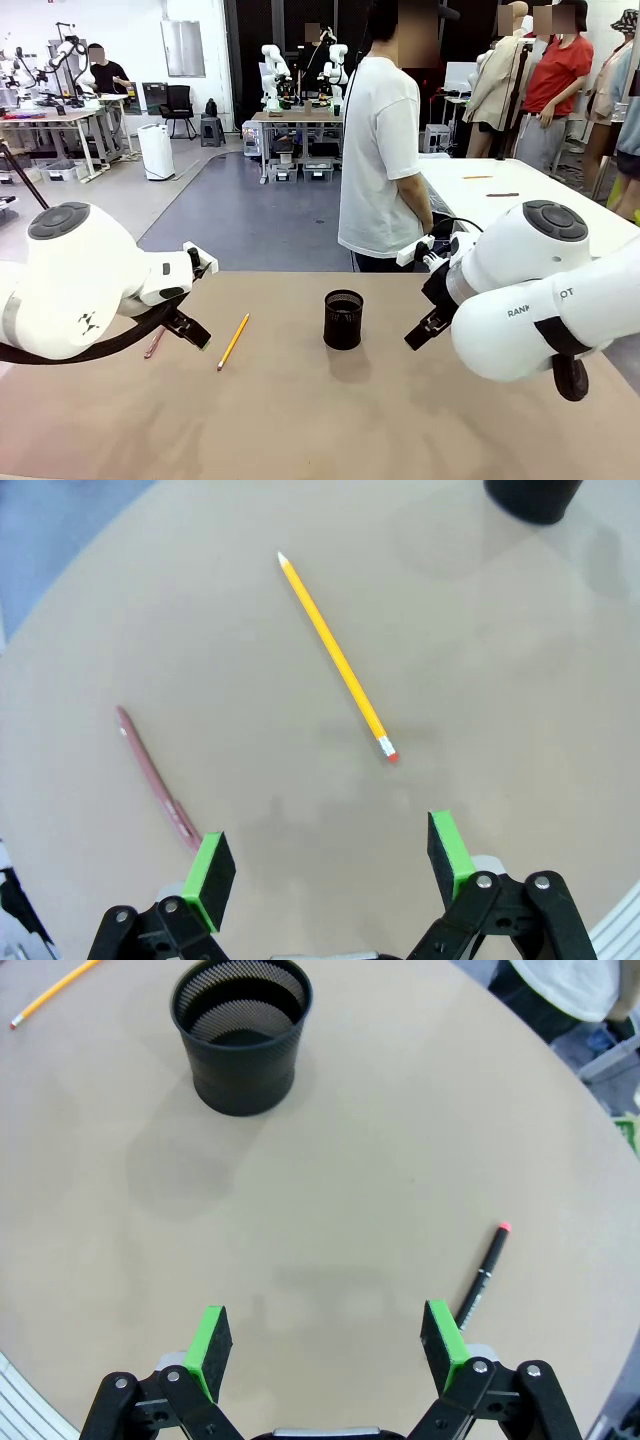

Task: Place the pens into the pen holder.
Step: Pick up a writing instrument from the table and place it into the Pen holder.

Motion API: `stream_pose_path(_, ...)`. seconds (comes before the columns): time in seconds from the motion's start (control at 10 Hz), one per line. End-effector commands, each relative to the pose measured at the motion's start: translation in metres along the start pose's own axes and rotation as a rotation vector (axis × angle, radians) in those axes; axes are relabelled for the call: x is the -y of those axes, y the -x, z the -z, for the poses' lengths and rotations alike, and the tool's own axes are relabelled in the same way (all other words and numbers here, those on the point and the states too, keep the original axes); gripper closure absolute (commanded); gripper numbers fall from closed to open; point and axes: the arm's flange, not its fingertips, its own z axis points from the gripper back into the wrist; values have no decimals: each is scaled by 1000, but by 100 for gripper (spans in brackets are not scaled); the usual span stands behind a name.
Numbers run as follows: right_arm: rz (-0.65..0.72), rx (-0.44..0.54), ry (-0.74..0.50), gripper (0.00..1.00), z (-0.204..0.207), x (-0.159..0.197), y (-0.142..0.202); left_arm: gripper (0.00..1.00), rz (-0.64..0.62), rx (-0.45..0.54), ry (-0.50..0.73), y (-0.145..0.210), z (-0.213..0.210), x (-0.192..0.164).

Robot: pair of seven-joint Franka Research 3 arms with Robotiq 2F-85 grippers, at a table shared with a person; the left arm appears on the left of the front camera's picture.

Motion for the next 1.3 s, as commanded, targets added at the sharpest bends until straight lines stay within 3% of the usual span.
stream_pose_path(0.0, -21, -59, 68, 0, -8, -6, 6, 0, 3, -38, 89, -8, -12, -5)
stream_pose_path(0.2, -34, -115, 138, 0, -14, -6, 8, 0, -2, -50, 186, -12, -27, -12)
stream_pose_path(0.5, -40, -199, 180, 0, -22, -23, 7, 0, -8, 28, 250, -23, -41, -22)
stream_pose_path(0.6, -54, -144, 134, 0, -17, 4, 9, 0, -5, -26, 208, -19, -33, 0)
stream_pose_path(1.2, -54, -144, 134, 0, -17, 4, 9, 0, -5, -26, 208, -19, -33, 0)
